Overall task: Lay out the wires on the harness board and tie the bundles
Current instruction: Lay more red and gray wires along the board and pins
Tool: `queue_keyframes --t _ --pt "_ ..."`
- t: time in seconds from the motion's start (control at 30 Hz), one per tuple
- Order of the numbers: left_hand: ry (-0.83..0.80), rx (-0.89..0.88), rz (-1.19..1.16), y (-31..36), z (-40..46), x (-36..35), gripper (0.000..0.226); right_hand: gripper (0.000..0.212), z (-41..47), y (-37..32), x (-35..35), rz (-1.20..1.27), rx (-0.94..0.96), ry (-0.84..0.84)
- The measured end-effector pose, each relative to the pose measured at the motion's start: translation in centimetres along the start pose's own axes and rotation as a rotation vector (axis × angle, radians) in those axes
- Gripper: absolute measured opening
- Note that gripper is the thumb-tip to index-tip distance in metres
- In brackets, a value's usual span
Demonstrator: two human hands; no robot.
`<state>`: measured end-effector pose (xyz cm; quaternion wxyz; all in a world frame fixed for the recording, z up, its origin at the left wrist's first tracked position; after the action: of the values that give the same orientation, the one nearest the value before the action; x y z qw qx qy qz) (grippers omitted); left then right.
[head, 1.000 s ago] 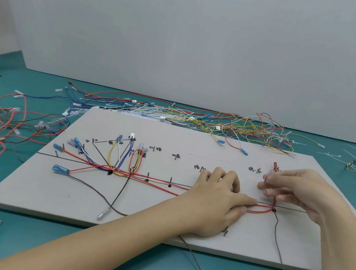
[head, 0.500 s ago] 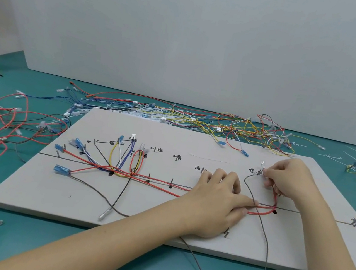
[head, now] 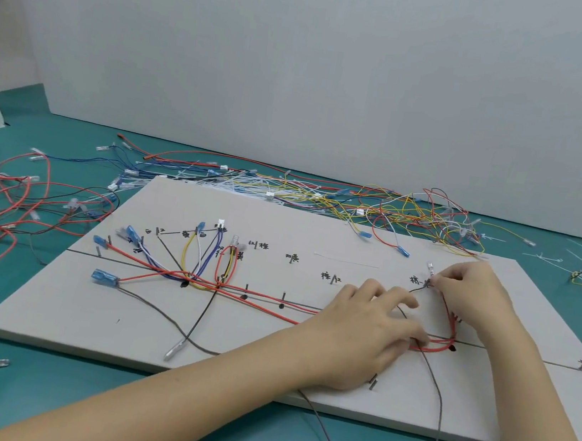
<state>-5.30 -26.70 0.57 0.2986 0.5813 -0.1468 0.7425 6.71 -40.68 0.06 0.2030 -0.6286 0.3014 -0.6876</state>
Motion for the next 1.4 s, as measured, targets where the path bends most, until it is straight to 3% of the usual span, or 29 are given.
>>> queue_keyframes --t 0.27,0.4,0.5,0.77,1.27,1.4 --pt "0.101 -0.005 -0.148 -0.2 0.0 1.1 0.014 0.023 0.3 0.3 0.0 0.036 0.015 0.000" --pt "0.271 0.019 -0.159 -0.7 -0.3 3.0 0.021 0.024 0.2 0.1 0.1 0.004 0.018 0.011" --pt "0.405 0.065 -0.306 -1.7 -1.0 4.4 0.022 0.025 0.2 0.1 0.1 0.001 0.013 0.006" --pt "0.578 0.038 -0.446 -2.3 -1.6 5.3 0.024 0.025 0.1 0.3 -0.1 0.096 0.004 -0.030" --pt "0.712 0.087 -0.446 -3.7 -2.1 5.6 0.016 0.021 -0.2 0.6 0.0 0.212 -0.031 -0.022" --pt "0.689 0.124 -0.416 -4.2 -2.3 5.6 0.017 0.009 -0.4 0.2 0.5 0.277 -0.002 0.040"
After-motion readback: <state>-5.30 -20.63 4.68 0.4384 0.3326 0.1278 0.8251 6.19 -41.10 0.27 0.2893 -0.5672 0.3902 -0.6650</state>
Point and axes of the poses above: each hand's wrist, its own z-axis towards the middle knuckle, its own x-axis out of the back of the hand, y = z × x, the point moved 10 cm from there along z, towards the middle knuckle, and after that the axes turned 8 degrees about z, right-handed, at the moved point
